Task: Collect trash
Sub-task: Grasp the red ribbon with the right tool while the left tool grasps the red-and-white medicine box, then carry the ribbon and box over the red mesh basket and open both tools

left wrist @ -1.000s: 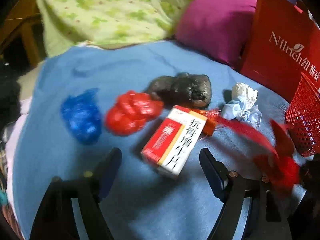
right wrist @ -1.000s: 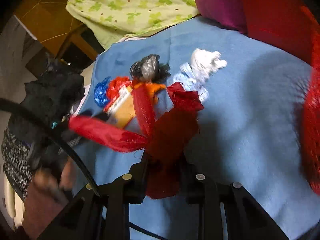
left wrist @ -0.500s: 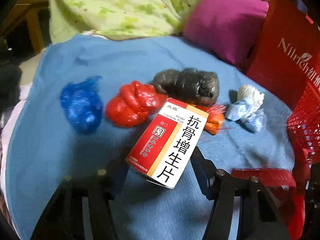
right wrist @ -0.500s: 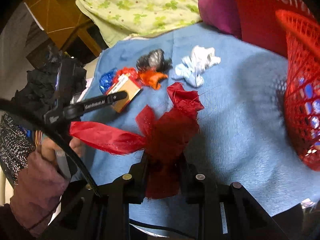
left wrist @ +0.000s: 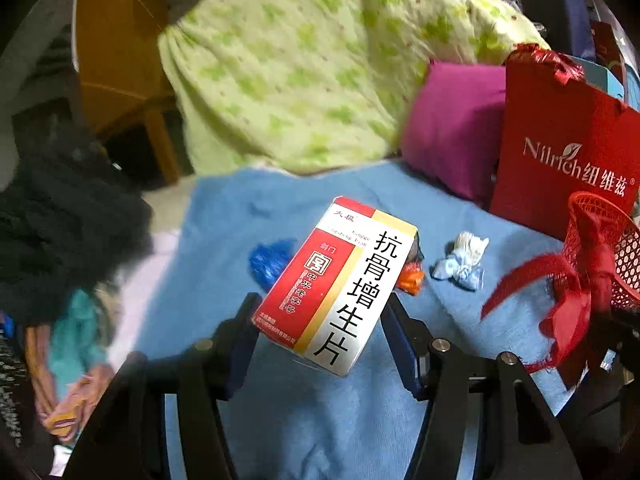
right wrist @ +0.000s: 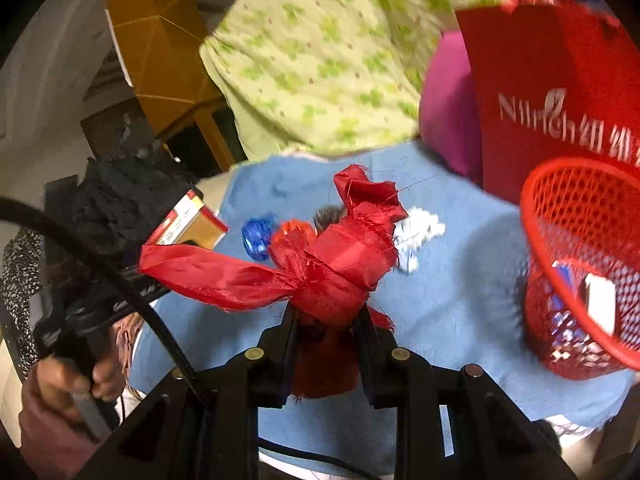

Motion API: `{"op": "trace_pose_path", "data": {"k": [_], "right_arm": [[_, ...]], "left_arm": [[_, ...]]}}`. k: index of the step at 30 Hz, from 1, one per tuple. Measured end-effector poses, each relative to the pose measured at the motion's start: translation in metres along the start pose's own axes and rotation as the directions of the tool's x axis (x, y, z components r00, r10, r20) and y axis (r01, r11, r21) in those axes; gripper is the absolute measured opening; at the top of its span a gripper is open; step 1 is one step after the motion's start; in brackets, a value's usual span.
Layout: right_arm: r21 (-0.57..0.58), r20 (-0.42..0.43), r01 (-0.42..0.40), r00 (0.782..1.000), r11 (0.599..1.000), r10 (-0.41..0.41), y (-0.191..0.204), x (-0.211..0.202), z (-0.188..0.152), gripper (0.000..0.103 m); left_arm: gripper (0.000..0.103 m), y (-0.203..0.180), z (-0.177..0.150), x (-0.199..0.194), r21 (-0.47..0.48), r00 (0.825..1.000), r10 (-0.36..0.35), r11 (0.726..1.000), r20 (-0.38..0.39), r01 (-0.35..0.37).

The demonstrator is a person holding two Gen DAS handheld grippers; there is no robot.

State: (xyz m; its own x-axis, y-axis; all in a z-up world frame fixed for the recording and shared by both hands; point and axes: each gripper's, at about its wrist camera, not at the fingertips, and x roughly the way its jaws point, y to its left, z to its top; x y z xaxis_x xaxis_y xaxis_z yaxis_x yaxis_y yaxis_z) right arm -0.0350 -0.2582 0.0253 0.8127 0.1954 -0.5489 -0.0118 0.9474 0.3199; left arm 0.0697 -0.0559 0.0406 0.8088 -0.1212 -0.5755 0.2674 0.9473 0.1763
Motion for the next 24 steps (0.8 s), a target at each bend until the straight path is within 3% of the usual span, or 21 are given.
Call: {"op": "trace_pose_path", "data": {"k": [10, 15, 24], "right_arm": [[-0.02, 0.11, 0.008, 0.994, 1.0, -0.006, 0.016, -0.044, 0.009, 0.028], [-0.005, 0.157, 0.021, 0.987, 1.0, -0.02, 0.018, -0.055, 0.013, 0.028], [0.017, 0.168, 0.008, 0.986, 1.0, -0.011, 0.01, -0.059, 0.015, 0.028]], "left_arm": [[0.062, -0.01, 0.008, -0.063, -0.011, 0.994, 0.086, 0.996, 0.062, -0.086], [0.062, -0.016, 0.01, -0.074, -0.005, 0.989, 0.12, 0.993, 0.082, -0.12], [0.062, -0.021, 0.008, -0.082, 0.0, 0.988, 0.129, 0.992, 0.091, -0.129]]}}
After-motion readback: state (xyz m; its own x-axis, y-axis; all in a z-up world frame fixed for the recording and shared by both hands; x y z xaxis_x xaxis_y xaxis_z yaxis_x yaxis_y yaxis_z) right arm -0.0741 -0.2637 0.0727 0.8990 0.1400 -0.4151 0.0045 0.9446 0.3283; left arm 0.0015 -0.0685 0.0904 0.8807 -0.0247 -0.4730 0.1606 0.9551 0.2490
